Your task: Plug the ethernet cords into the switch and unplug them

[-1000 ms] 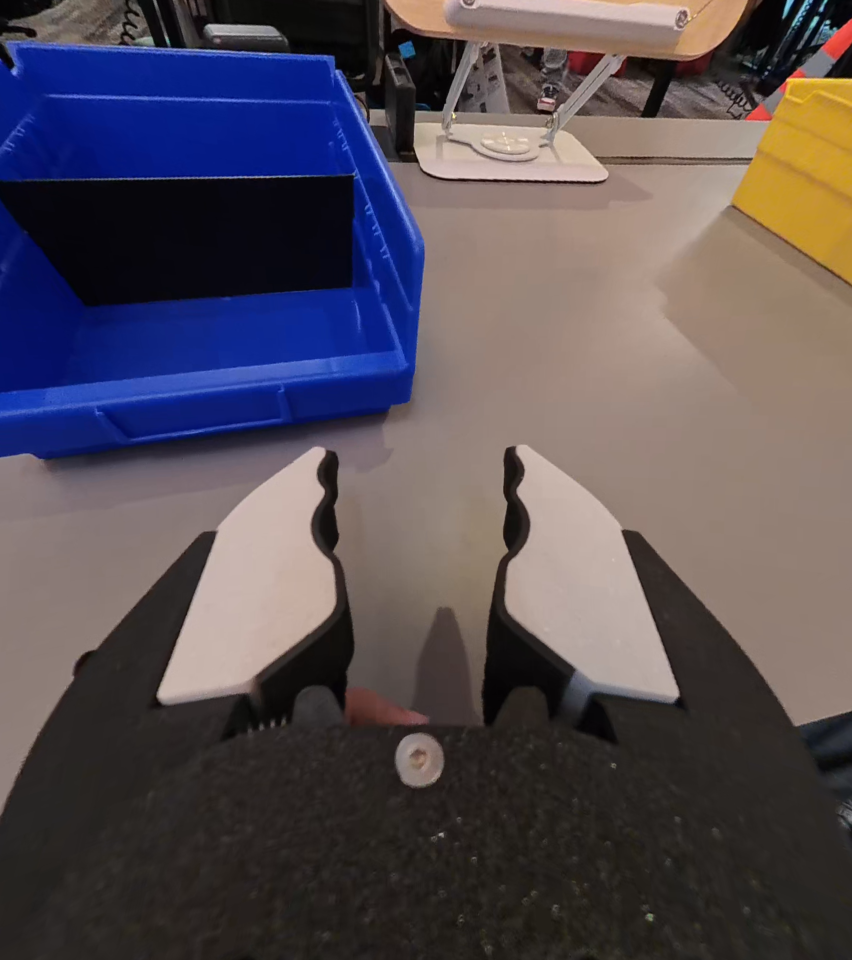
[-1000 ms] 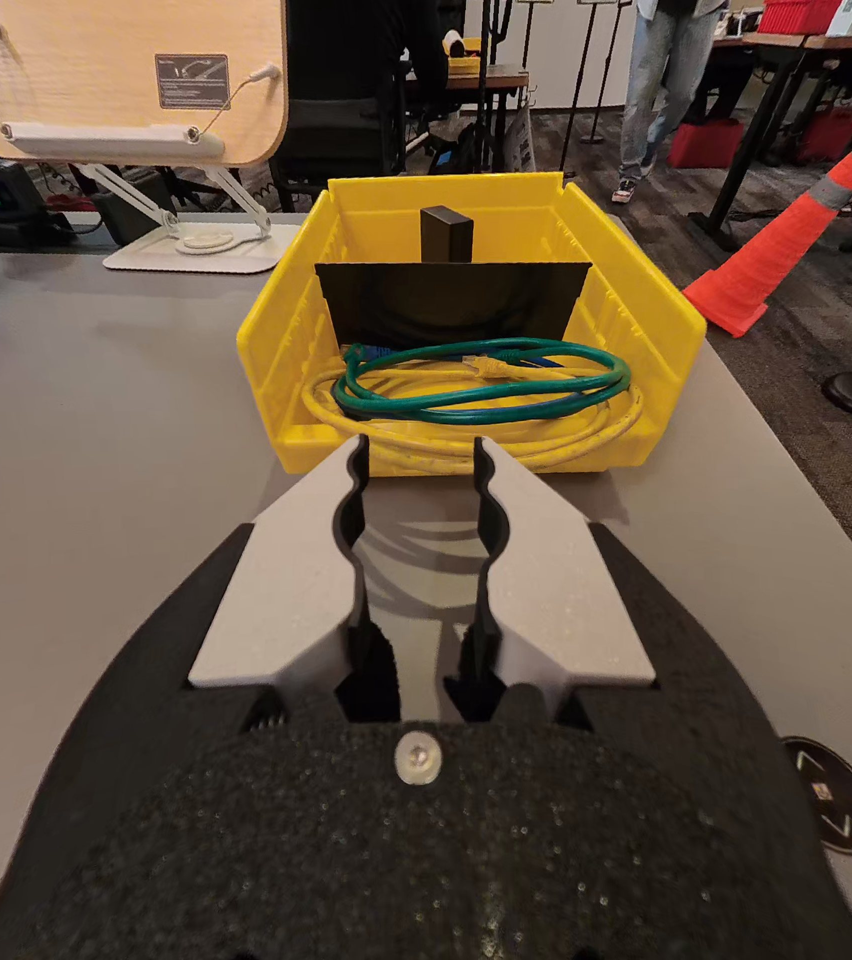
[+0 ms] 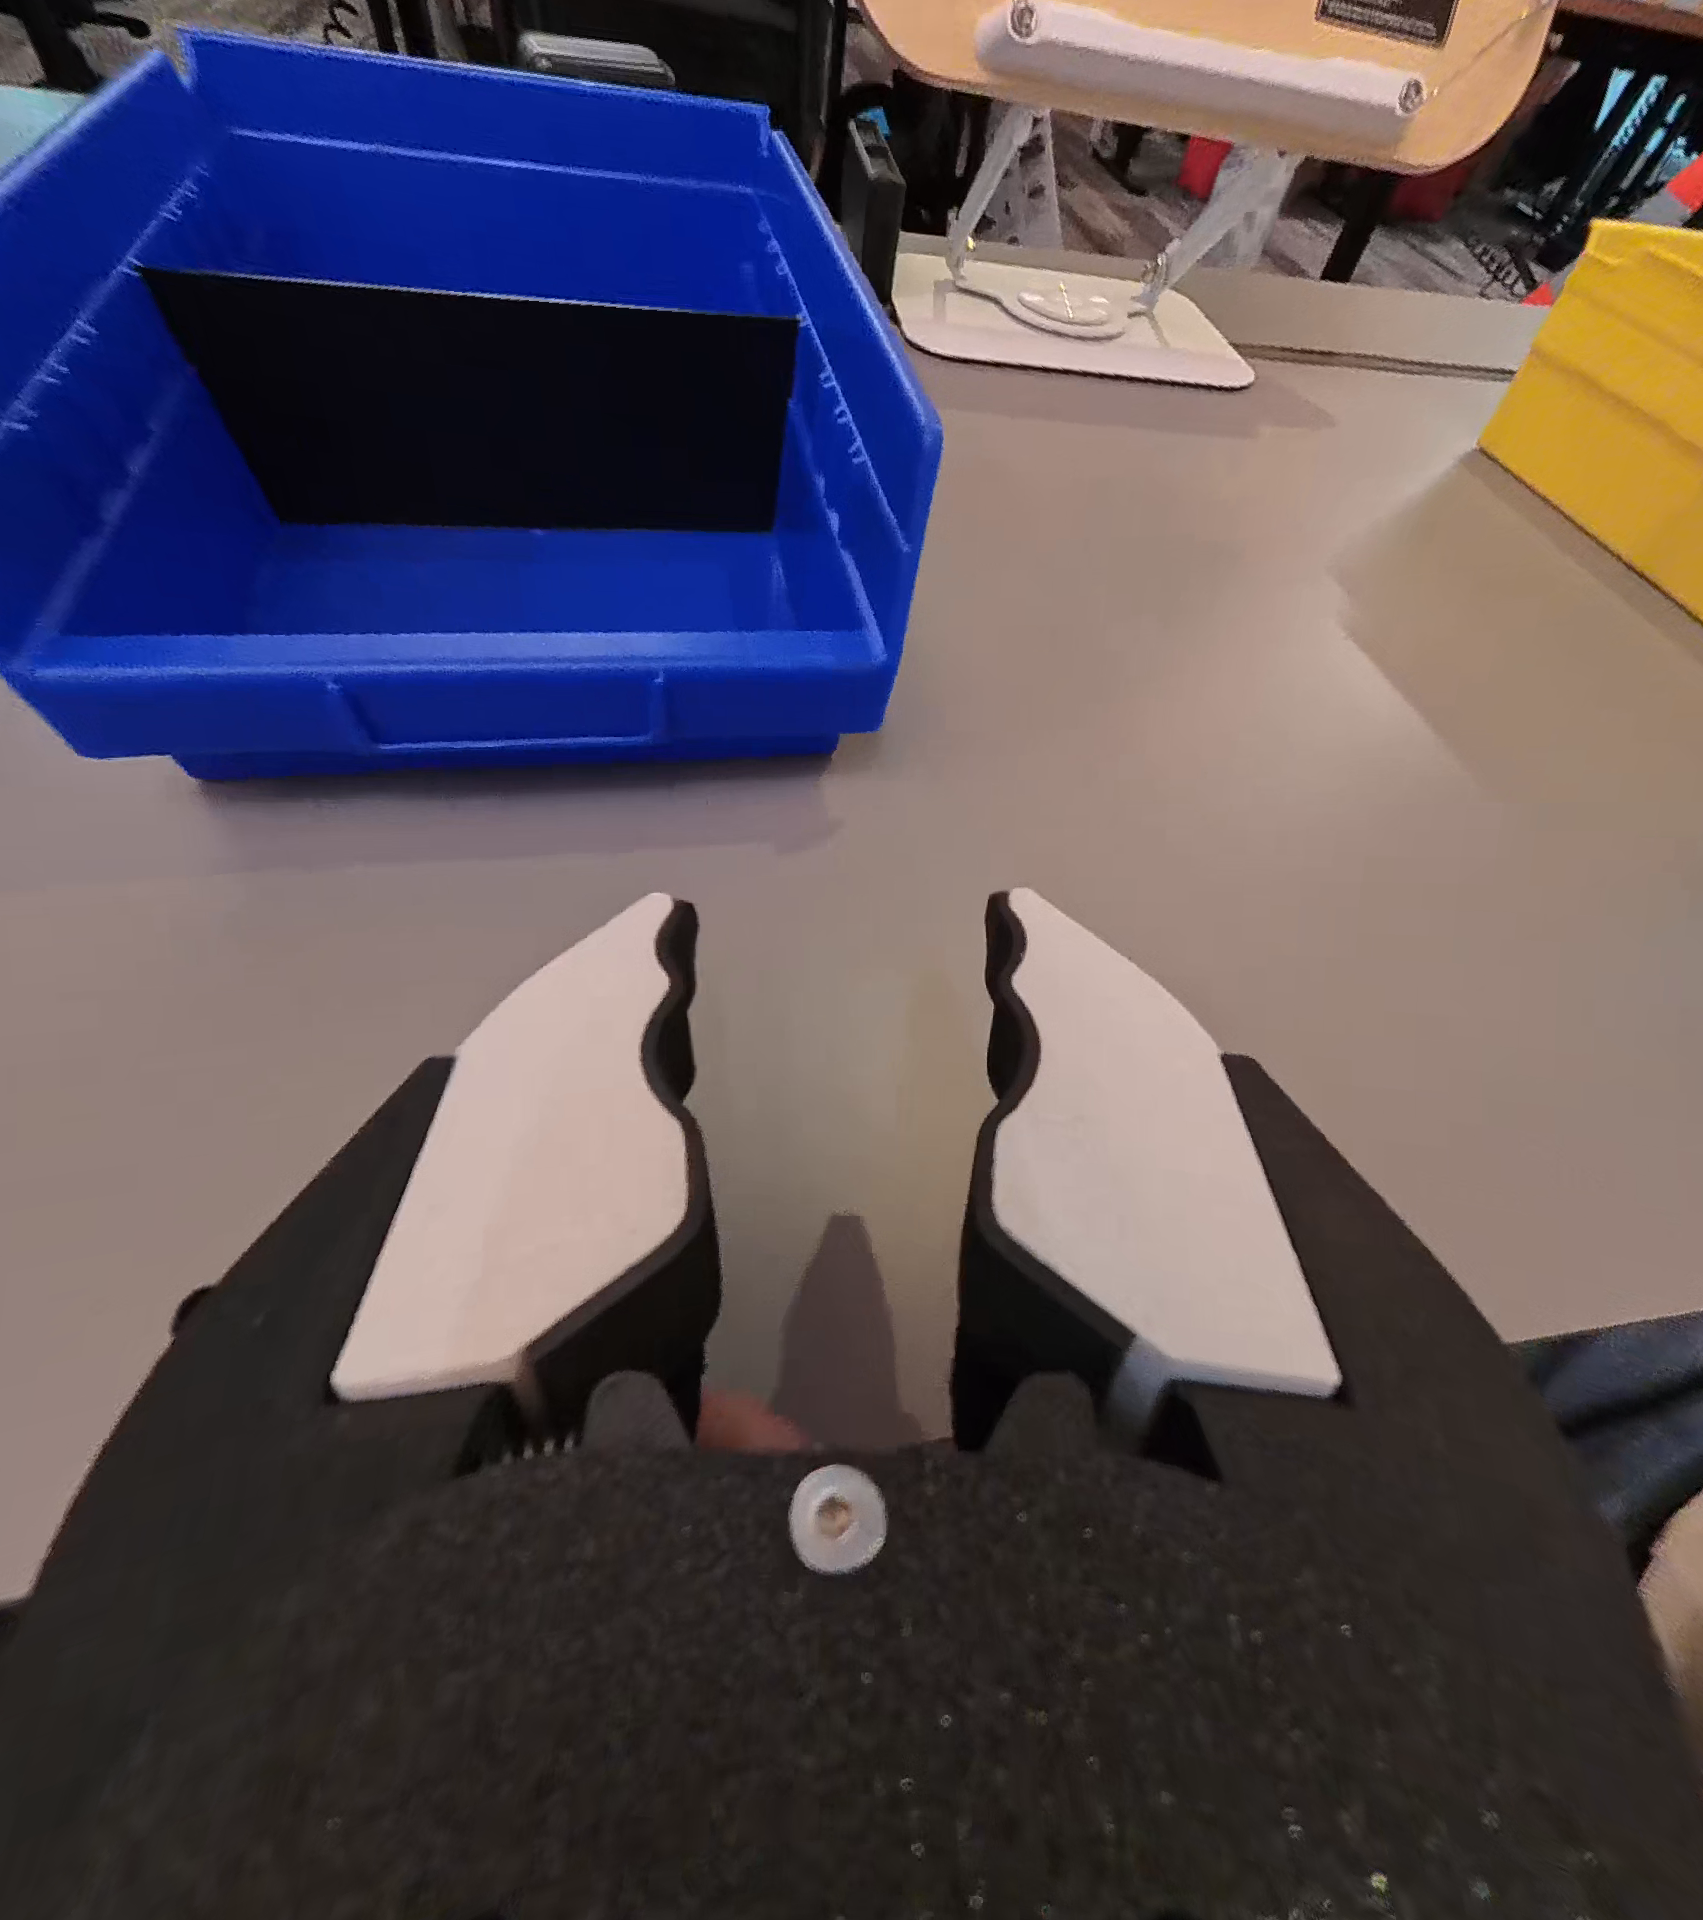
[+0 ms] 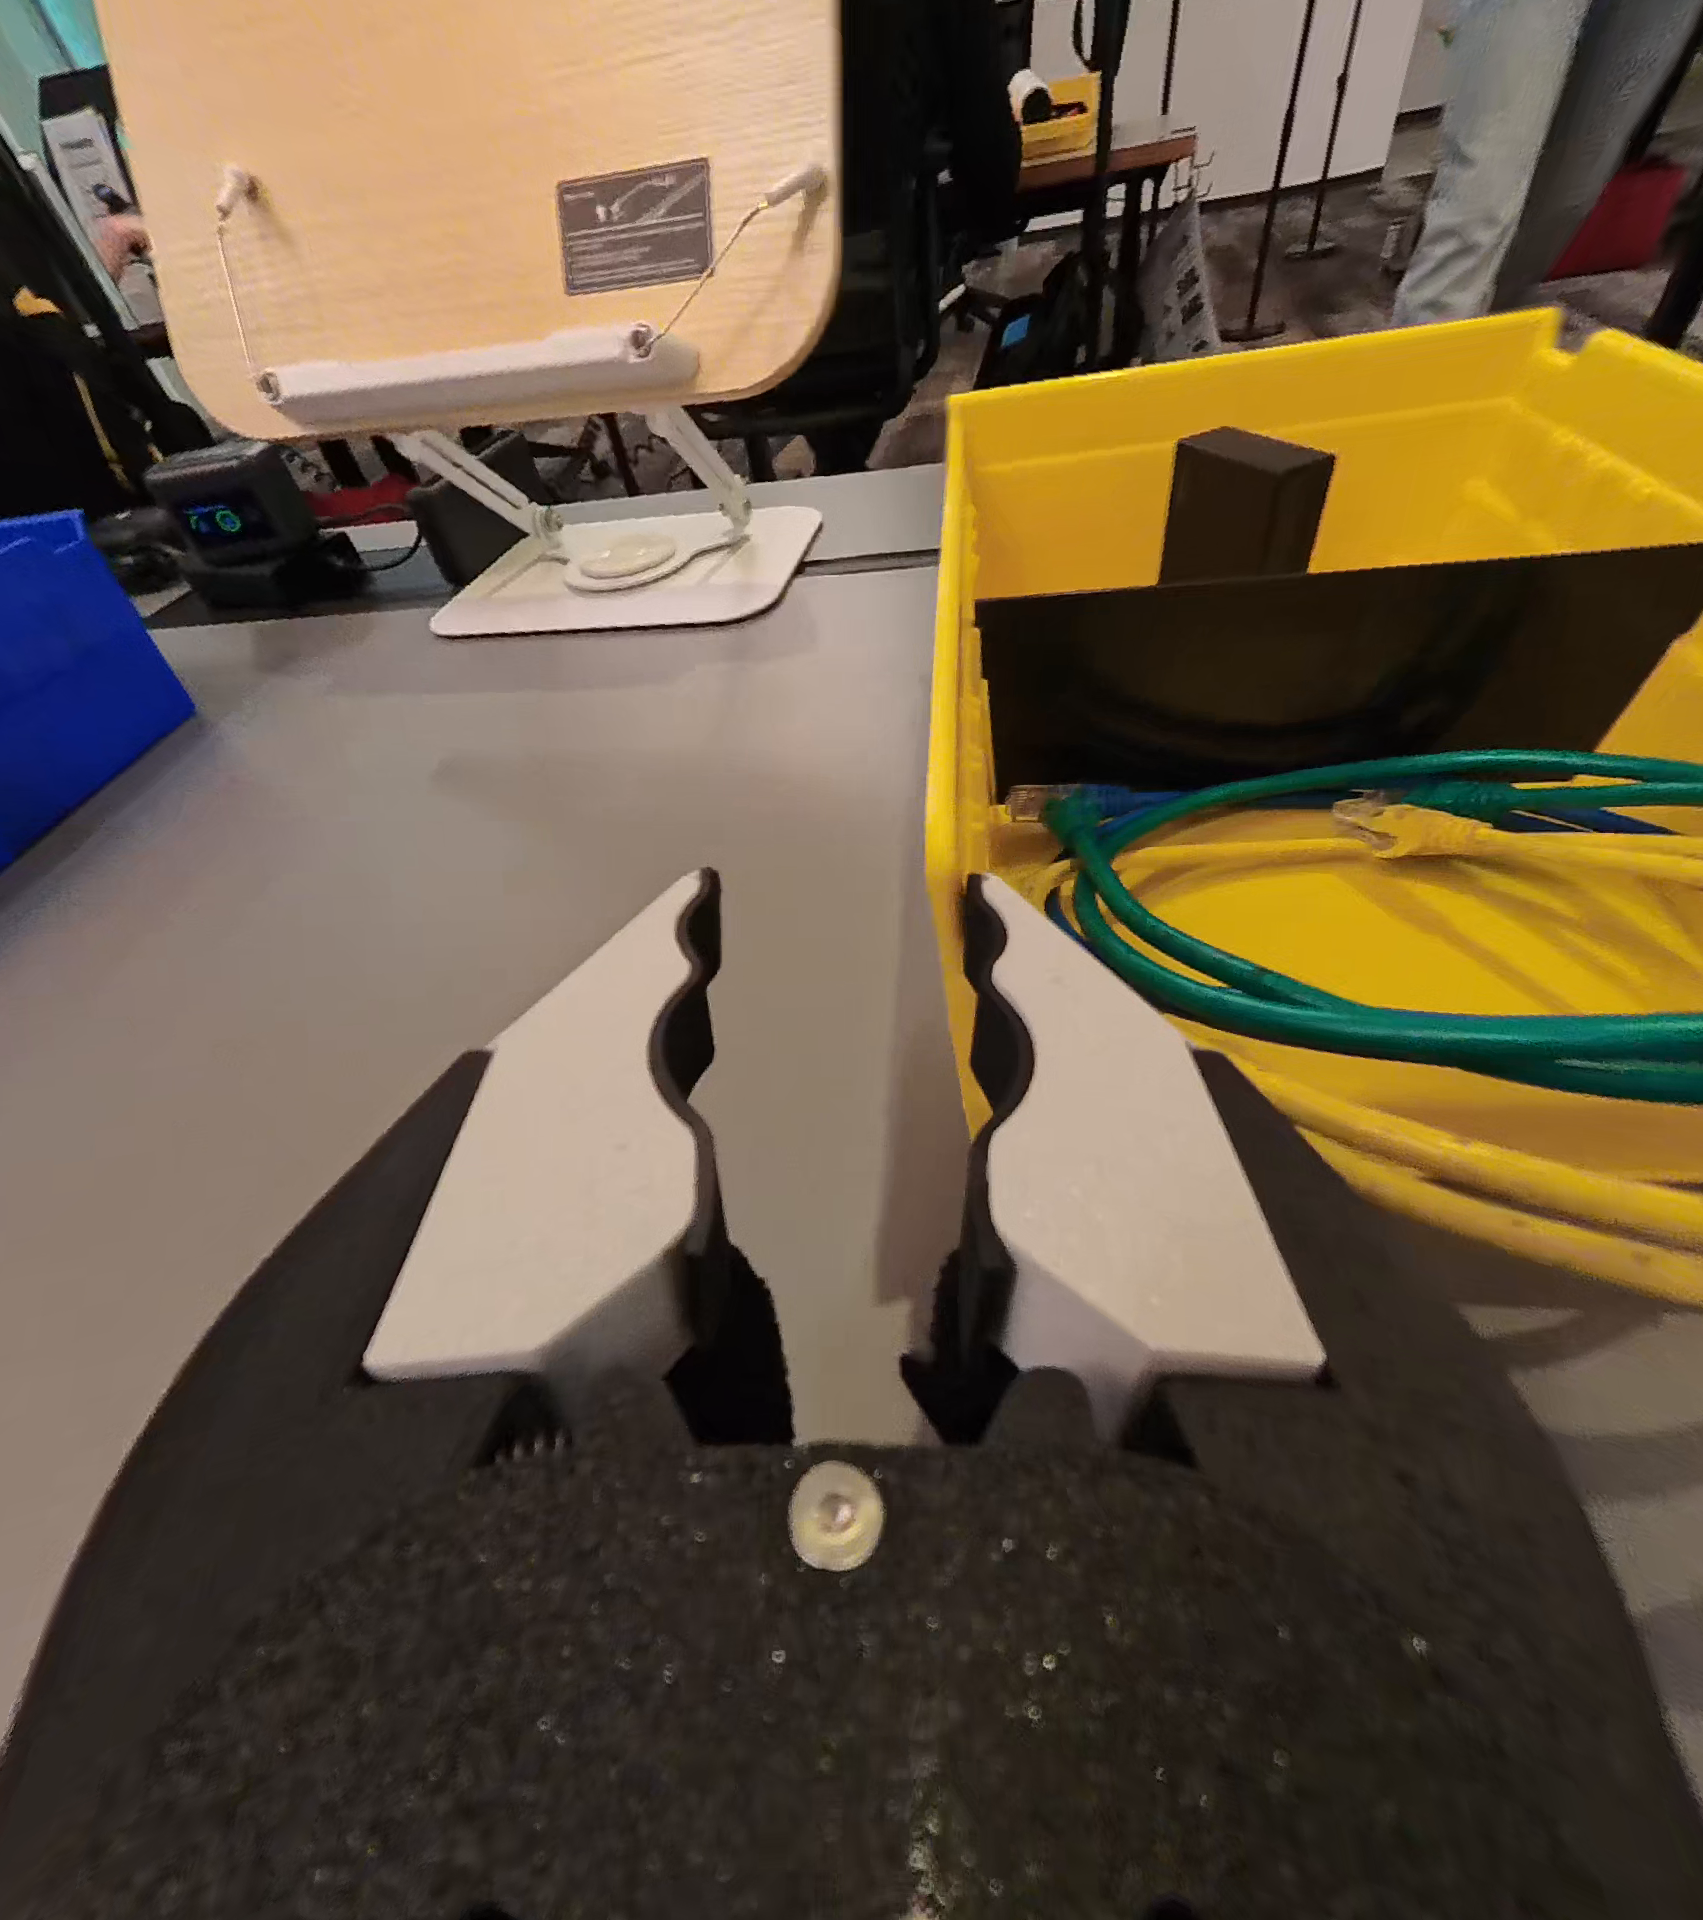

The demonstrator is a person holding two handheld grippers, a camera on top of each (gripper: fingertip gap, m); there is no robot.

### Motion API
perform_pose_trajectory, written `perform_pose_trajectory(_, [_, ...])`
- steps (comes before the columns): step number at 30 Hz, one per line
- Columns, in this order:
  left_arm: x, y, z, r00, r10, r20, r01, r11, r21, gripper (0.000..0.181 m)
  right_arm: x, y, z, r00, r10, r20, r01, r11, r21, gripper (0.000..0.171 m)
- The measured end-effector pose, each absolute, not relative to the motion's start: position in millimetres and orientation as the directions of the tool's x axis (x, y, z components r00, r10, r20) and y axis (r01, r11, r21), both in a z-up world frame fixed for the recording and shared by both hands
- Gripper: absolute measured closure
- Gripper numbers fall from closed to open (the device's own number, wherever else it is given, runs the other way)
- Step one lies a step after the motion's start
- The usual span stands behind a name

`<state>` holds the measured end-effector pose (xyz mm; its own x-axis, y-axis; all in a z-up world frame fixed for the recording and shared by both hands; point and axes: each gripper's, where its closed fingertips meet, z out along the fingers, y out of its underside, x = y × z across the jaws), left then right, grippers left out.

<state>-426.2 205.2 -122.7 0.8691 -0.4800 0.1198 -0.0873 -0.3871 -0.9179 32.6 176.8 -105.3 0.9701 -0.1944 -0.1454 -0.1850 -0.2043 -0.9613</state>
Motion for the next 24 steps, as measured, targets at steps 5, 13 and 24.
perform_pose_trajectory(5, [-428.9, 196.6, -127.4, 0.864, -0.475, 0.164, -0.065, -0.429, -0.901, 0.127, -7.6, 183.3, -108.2, 0.993, -0.114, -0.030, -0.059, -0.258, -0.964, 0.123])
perform_pose_trajectory(13, [-348.7, 168.3, -125.5, 0.765, -0.636, 0.100, -0.195, -0.378, -0.905, 0.122, -136.9, 122.5, -100.9, 0.979, 0.203, 0.005, 0.061, -0.271, -0.961, 0.122])
perform_pose_trajectory(24, [-178.9, 103.4, -109.0, 0.503, -0.864, -0.009, -0.300, -0.165, -0.940, 0.125, -43.4, 50.6, -6.8, 0.988, -0.152, 0.042, 0.053, 0.074, -0.996, 0.128])
